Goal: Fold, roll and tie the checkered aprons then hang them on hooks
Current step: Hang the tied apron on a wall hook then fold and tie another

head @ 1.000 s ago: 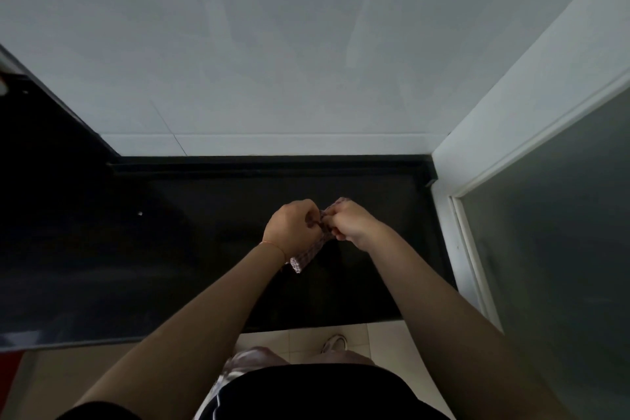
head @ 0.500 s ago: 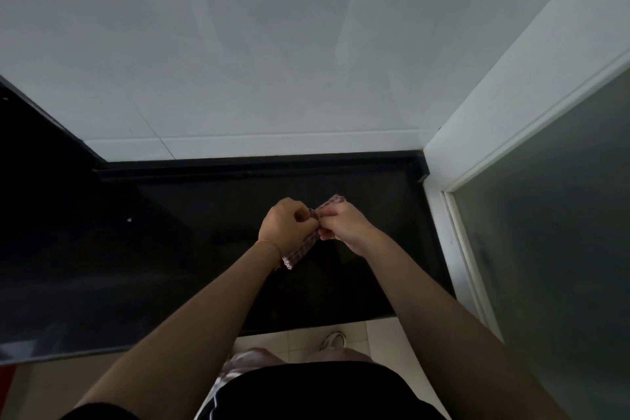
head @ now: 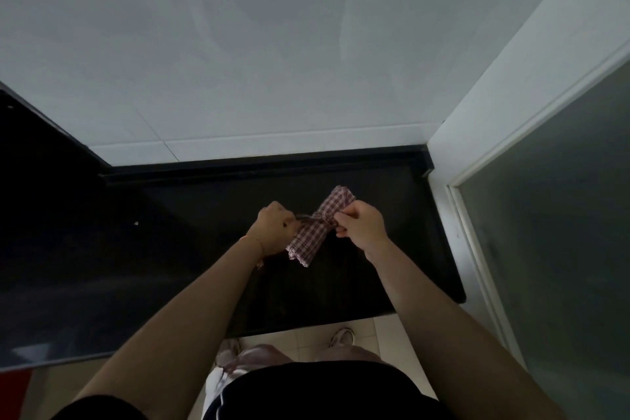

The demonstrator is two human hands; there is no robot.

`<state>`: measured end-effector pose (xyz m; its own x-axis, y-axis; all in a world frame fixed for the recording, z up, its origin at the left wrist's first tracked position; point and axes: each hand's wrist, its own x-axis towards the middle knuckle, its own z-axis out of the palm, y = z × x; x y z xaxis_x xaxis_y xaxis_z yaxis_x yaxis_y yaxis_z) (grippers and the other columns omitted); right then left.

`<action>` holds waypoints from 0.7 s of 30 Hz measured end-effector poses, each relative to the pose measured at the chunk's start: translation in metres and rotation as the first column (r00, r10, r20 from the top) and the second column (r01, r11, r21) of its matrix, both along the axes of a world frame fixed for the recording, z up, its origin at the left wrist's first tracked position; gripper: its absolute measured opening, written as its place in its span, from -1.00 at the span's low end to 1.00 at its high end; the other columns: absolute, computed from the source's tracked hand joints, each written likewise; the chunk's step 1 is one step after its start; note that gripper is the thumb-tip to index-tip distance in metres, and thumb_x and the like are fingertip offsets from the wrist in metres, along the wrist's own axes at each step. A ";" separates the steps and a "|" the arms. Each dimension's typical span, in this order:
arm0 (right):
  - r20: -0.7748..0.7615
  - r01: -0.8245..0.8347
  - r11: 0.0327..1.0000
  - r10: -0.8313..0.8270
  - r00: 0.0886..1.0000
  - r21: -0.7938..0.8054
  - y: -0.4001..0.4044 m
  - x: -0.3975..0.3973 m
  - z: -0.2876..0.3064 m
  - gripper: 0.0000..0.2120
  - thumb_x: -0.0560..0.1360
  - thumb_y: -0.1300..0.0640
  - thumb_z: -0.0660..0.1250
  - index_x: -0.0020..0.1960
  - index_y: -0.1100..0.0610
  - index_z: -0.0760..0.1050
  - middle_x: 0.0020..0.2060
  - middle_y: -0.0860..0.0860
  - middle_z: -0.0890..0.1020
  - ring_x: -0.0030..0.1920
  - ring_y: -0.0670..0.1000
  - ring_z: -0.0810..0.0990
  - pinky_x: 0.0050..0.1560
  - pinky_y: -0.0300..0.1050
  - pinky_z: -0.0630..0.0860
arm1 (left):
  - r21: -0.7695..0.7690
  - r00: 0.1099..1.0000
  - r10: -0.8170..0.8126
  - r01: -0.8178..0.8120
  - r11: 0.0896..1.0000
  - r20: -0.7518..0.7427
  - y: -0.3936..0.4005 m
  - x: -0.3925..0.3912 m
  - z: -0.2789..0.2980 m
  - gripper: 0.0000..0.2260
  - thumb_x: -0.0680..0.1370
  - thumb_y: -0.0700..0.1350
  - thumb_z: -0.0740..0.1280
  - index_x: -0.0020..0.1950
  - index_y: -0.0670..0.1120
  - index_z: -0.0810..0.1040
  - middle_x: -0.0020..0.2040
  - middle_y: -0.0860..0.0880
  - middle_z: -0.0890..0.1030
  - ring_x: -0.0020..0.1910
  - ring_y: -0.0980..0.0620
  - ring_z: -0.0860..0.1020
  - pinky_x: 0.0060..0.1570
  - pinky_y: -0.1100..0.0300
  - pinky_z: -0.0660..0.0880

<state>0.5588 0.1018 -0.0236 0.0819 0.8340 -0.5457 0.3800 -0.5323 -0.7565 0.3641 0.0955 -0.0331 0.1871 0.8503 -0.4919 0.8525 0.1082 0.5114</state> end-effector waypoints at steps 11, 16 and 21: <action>0.003 -0.067 0.996 0.067 0.998 0.063 0.006 -0.005 0.008 -0.89 0.58 0.26 0.28 -0.02 0.07 0.50 -0.04 0.09 0.63 -0.05 0.04 0.66 -0.01 -0.10 0.63 | 0.262 0.950 0.105 -0.187 0.947 0.295 0.008 0.026 0.023 -0.70 0.49 -0.02 0.45 0.22 0.05 0.57 0.18 0.06 0.50 0.16 0.13 0.46 0.22 0.18 0.43; -0.002 -0.034 0.995 0.035 0.999 0.097 0.002 -0.005 0.004 -0.94 0.58 0.17 0.34 0.00 0.17 0.53 -0.12 0.14 0.66 -0.21 -0.01 0.62 -0.19 -0.21 0.59 | 0.141 0.962 0.155 -0.189 0.972 0.224 0.008 0.049 0.003 -0.80 0.54 -0.04 0.39 0.16 0.09 0.57 0.24 0.01 0.42 0.20 0.03 0.43 0.26 0.09 0.44; 0.062 -0.065 0.989 0.057 0.996 0.133 0.004 -0.002 0.005 -0.92 0.58 0.14 0.35 -0.03 0.15 0.52 -0.10 0.08 0.63 -0.09 0.04 0.66 -0.09 -0.15 0.64 | 0.159 0.934 0.205 -0.259 0.953 0.293 0.005 0.055 -0.006 -0.91 0.56 -0.05 0.37 0.03 0.14 0.57 0.22 0.03 0.44 0.20 0.05 0.44 0.26 0.10 0.44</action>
